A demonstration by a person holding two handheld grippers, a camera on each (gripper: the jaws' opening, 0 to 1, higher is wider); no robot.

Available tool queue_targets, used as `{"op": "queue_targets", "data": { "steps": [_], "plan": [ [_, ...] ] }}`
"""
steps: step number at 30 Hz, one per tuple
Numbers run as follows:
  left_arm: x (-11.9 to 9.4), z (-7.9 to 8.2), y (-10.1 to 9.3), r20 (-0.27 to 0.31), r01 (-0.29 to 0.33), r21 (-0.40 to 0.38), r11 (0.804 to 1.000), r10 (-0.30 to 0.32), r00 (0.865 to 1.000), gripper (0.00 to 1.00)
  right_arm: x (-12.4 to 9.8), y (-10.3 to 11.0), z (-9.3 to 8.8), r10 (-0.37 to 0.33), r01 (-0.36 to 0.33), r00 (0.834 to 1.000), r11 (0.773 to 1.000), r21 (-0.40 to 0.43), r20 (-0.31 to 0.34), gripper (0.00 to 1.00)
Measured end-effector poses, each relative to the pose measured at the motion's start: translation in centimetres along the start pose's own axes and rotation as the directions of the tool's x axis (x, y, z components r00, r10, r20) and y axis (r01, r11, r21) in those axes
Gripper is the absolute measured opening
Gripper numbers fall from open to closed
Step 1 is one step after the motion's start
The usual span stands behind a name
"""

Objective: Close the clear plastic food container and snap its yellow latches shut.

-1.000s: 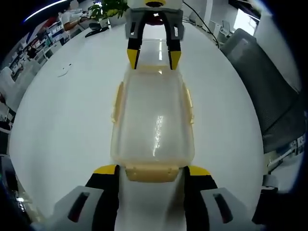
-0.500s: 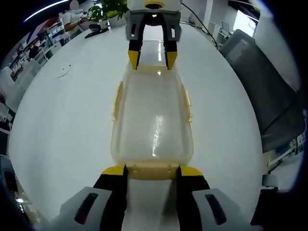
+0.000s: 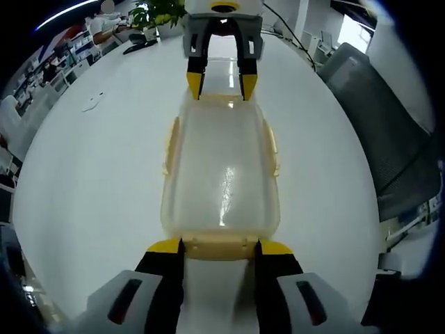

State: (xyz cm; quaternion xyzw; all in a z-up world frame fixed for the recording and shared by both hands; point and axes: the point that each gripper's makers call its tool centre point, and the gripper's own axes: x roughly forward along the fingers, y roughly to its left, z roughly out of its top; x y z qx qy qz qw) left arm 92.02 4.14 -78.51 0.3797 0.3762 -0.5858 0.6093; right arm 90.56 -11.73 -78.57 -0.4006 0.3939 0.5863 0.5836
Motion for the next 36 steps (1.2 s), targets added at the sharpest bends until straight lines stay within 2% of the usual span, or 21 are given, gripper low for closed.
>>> {"op": "queue_targets", "data": {
  "steps": [11, 19, 28, 31, 36],
  "plan": [
    [-0.8, -0.3, -0.5, -0.023, 0.007, 0.001, 1.0, -0.007, 1.0, 0.33, -0.3, 0.4, 0.7, 0.01, -0.01, 1.0, 1.0, 0.002, 0.0, 0.35],
    [-3.5, 0.1, -0.9, -0.037, -0.009, 0.0, 1.0, 0.009, 0.999, 0.33, -1.9, 0.4, 2.1, 0.007, -0.007, 1.0, 1.0, -0.019, 0.015, 0.35],
    [-7.3, 1.8, -1.7, -0.047, -0.025, -0.005, 1.0, 0.025, 0.999, 0.33, -5.4, 1.1, 3.5, 0.014, -0.013, 0.999, 0.999, -0.05, 0.029, 0.35],
    [-8.4, 2.7, -1.8, -0.045, -0.034, -0.016, 0.999, 0.033, 0.998, 0.33, -7.0, 1.2, 3.7, 0.01, -0.008, 0.999, 0.998, -0.062, 0.036, 0.35],
    [-9.7, 5.2, -2.1, -0.032, -0.049, -0.02, 0.999, 0.048, 0.998, 0.33, -9.2, 1.3, 2.8, 0.014, -0.011, 0.999, 0.997, -0.074, 0.034, 0.35]
  ]
}}
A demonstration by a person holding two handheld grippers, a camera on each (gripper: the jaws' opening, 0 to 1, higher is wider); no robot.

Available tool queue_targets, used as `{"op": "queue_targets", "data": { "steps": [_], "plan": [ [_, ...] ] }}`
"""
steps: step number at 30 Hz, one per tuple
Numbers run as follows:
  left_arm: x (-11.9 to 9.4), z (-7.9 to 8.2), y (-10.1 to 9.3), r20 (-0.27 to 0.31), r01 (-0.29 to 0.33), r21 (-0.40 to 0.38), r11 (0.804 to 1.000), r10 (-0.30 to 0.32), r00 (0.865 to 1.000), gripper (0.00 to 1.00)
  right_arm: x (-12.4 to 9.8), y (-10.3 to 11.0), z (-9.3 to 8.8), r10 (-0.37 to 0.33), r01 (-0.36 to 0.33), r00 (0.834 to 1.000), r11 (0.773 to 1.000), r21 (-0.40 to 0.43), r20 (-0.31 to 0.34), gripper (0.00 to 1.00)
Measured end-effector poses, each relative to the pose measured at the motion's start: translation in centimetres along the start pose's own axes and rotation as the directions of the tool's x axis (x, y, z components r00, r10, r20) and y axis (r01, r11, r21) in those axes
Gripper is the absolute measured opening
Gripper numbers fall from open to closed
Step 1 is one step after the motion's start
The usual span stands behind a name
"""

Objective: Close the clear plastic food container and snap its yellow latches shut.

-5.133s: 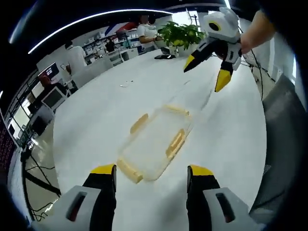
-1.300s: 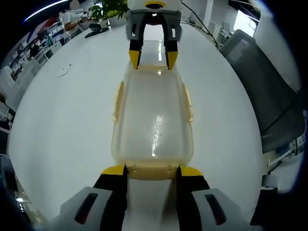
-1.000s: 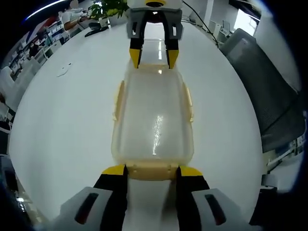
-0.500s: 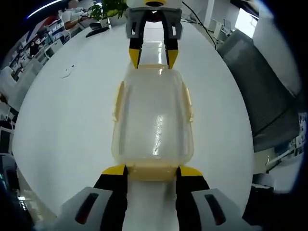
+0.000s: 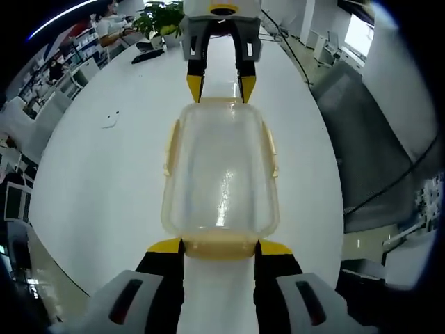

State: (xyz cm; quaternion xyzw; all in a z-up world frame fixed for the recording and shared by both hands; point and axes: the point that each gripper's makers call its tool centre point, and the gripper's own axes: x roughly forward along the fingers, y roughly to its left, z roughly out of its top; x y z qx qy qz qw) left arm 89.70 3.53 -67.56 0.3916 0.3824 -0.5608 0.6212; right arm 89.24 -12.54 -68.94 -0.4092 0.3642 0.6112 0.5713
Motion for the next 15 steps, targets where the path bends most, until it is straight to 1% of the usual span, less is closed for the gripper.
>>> {"op": "queue_targets", "data": {
  "steps": [1, 3, 6, 10, 11, 15],
  "plan": [
    [0.0, 0.2, 0.0, 0.001, 0.0, -0.001, 1.0, 0.0, 1.0, 0.33, -0.1, 0.0, -0.1, 0.001, -0.001, 1.0, 1.0, -0.001, -0.001, 0.35],
    [-0.1, 1.3, -0.2, 0.003, -0.003, 0.002, 1.0, 0.003, 1.0, 0.33, -1.0, 0.3, -0.8, 0.008, -0.008, 1.0, 1.0, 0.002, -0.002, 0.35],
    [0.2, 2.4, -0.4, 0.006, -0.004, 0.005, 1.0, 0.004, 1.0, 0.33, -1.9, 0.5, -1.7, 0.011, -0.011, 1.0, 1.0, 0.005, -0.005, 0.35],
    [0.9, 4.3, -0.5, 0.009, -0.011, 0.016, 1.0, 0.011, 1.0, 0.33, -2.9, 0.5, -3.4, 0.005, -0.005, 1.0, 1.0, 0.008, -0.014, 0.35],
    [1.1, 4.7, -0.5, 0.009, -0.012, 0.018, 1.0, 0.012, 1.0, 0.33, -2.9, 0.3, -3.7, 0.003, -0.003, 1.0, 1.0, 0.008, -0.015, 0.35],
    [1.8, 6.6, -0.7, 0.011, -0.013, 0.027, 1.0, 0.013, 1.0, 0.33, -3.7, 0.3, -5.5, 0.006, -0.005, 1.0, 1.0, 0.015, -0.026, 0.35]
  ]
}}
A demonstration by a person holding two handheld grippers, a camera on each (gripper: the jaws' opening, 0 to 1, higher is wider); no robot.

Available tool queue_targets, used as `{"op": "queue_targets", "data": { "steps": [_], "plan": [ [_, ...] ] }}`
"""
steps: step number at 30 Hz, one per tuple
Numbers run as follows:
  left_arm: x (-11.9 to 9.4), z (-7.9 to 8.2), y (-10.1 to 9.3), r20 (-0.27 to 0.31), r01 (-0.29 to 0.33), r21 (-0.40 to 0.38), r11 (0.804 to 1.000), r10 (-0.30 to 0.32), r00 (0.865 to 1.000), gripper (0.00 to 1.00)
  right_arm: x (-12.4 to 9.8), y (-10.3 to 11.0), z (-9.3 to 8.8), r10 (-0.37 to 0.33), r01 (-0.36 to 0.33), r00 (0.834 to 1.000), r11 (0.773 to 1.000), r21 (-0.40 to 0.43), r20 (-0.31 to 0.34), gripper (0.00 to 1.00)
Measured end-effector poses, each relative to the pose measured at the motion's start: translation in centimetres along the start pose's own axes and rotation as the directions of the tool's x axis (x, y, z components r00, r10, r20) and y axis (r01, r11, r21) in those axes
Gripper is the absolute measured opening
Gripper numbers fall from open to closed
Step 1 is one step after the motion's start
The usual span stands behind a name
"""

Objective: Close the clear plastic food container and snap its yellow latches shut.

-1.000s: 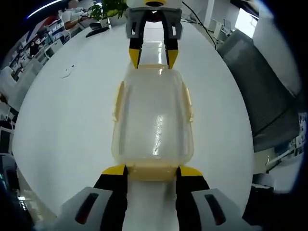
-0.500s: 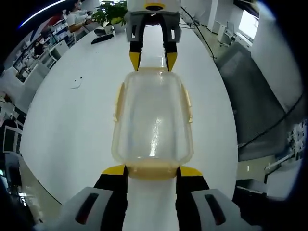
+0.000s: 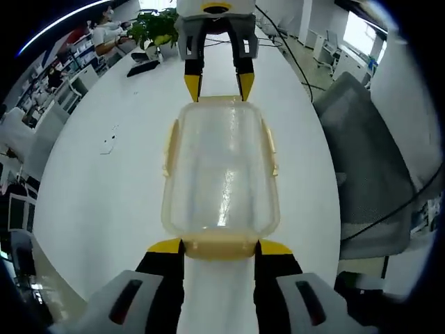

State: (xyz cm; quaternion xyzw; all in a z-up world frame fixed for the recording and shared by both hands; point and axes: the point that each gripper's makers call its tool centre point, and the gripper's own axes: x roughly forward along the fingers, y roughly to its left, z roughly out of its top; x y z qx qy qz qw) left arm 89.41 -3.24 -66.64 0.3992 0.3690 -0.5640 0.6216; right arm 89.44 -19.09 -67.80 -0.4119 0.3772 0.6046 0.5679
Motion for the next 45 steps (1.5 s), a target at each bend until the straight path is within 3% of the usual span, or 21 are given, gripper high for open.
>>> {"op": "queue_targets", "data": {
  "steps": [13, 19, 32, 38, 45],
  "plan": [
    [2.9, 5.3, 0.0, 0.011, 0.003, 0.025, 1.0, -0.003, 1.0, 0.33, -1.8, 0.2, -5.9, -0.001, 0.002, 1.0, 1.0, 0.025, -0.012, 0.35],
    [5.3, 7.4, 0.1, 0.022, -0.006, 0.034, 0.999, 0.005, 1.0, 0.33, -2.1, 0.4, -8.7, -0.005, 0.006, 1.0, 0.999, 0.037, -0.03, 0.35],
    [8.8, 9.9, 0.1, 0.031, 0.01, 0.031, 0.999, -0.011, 0.999, 0.33, -1.9, 0.7, -13.1, 0.01, -0.007, 0.998, 0.999, 0.045, -0.067, 0.35],
    [9.8, 11.0, 0.4, 0.036, 0.013, 0.046, 0.999, -0.015, 0.999, 0.33, -1.9, 0.8, -14.4, 0.006, -0.001, 0.997, 0.998, 0.062, -0.076, 0.35],
    [10.7, 10.7, 0.6, 0.021, 0.021, 0.053, 0.998, -0.023, 1.0, 0.33, -1.6, 0.7, -14.5, 0.003, 0.003, 0.996, 0.998, 0.068, -0.084, 0.35]
  ]
}}
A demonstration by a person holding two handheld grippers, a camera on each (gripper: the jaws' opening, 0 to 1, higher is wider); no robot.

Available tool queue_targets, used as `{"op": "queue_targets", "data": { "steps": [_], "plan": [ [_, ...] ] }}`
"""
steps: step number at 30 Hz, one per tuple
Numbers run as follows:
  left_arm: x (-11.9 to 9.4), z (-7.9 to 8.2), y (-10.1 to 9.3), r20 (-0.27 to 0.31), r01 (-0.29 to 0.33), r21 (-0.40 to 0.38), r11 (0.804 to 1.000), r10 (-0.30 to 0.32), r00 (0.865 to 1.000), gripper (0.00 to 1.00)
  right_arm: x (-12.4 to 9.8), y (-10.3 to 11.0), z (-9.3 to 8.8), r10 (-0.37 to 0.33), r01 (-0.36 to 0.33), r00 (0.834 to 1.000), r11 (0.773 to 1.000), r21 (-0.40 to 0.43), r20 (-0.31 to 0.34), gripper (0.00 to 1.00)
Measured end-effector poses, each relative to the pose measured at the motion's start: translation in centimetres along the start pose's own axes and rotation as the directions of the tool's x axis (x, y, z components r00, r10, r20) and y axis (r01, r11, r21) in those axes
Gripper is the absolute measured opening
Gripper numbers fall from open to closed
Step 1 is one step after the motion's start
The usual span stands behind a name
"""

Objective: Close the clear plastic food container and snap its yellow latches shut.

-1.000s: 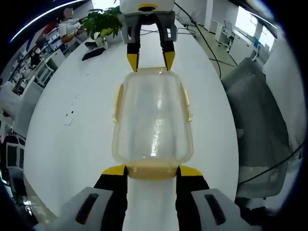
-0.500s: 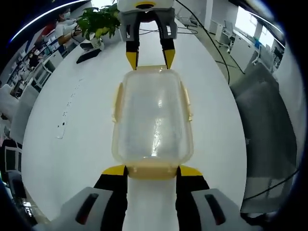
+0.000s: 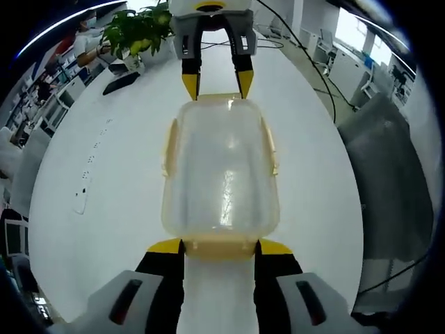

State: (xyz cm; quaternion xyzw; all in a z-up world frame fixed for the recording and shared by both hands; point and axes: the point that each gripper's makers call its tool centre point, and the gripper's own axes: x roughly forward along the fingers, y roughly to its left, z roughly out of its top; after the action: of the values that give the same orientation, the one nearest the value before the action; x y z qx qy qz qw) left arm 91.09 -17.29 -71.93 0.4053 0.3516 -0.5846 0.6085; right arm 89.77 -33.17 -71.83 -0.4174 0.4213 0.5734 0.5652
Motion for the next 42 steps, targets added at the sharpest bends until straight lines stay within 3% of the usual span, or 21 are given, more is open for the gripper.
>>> {"op": "queue_targets", "data": {
  "steps": [42],
  "plan": [
    [0.2, 0.13, -0.09, 0.033, -0.016, -0.023, 1.0, 0.016, 0.999, 0.33, 0.71, -0.56, -0.53, 0.013, -0.014, 1.0, 1.0, -0.024, -0.027, 0.36]
  ]
}}
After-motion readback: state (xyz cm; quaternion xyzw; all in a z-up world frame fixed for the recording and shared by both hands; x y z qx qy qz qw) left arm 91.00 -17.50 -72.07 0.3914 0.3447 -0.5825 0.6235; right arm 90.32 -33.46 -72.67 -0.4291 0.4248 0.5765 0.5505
